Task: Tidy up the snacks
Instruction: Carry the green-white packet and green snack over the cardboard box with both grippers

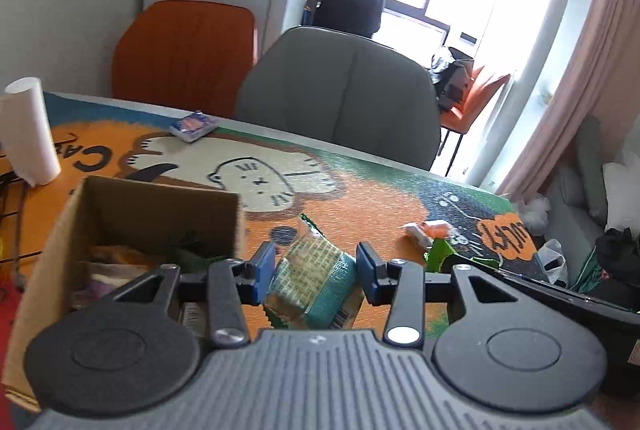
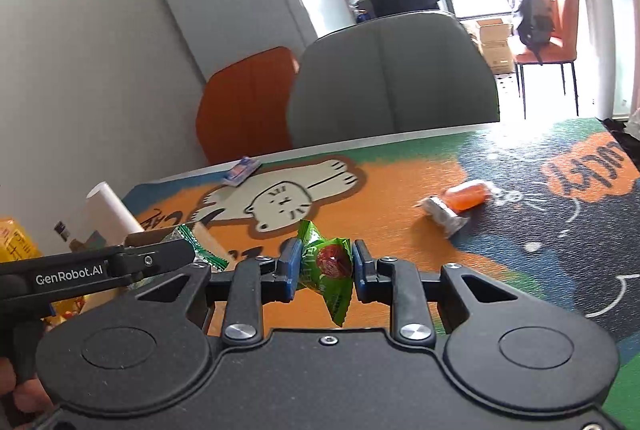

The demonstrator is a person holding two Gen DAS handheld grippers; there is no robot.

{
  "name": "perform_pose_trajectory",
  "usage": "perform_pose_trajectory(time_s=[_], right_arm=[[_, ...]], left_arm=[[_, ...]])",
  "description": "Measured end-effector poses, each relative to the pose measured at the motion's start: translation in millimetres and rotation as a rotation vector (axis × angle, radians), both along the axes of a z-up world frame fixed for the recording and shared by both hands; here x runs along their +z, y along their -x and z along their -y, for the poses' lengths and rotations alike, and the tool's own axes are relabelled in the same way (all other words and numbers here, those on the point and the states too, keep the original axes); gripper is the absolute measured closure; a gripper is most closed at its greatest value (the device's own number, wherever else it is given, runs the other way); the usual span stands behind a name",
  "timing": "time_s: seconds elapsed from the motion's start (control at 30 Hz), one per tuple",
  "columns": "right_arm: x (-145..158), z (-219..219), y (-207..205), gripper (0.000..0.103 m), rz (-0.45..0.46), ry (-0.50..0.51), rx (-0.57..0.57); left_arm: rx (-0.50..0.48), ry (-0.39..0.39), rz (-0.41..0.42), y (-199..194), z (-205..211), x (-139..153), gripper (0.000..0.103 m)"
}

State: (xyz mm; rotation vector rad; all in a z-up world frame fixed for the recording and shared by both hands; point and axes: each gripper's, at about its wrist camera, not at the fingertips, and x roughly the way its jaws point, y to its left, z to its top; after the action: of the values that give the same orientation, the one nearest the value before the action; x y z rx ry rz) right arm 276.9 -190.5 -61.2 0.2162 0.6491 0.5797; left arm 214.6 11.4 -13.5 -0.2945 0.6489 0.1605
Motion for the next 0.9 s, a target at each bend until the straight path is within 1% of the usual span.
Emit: perform_pose_trajectory(time_s=[0.5,0.83,0.9], right_arm=[[12.3,-50.3,19.9,0.078,0.018,-0.013,0.104],[19.5,-80.4,32.2,0.078,0.028,-0.014,0.168],[20.7,-87.2,36.7,0.078,0.032,-0.011,0.185]], left_arm=[[0.110,-0.002,-0.021,36.2,-54.9,3.3,0.060],[0.143,0.005,-0.047,55.4,-76.2,-1.3,0.059],[0.162,0.009,-0.052,58.8,-80.8,-1.7,0.058]])
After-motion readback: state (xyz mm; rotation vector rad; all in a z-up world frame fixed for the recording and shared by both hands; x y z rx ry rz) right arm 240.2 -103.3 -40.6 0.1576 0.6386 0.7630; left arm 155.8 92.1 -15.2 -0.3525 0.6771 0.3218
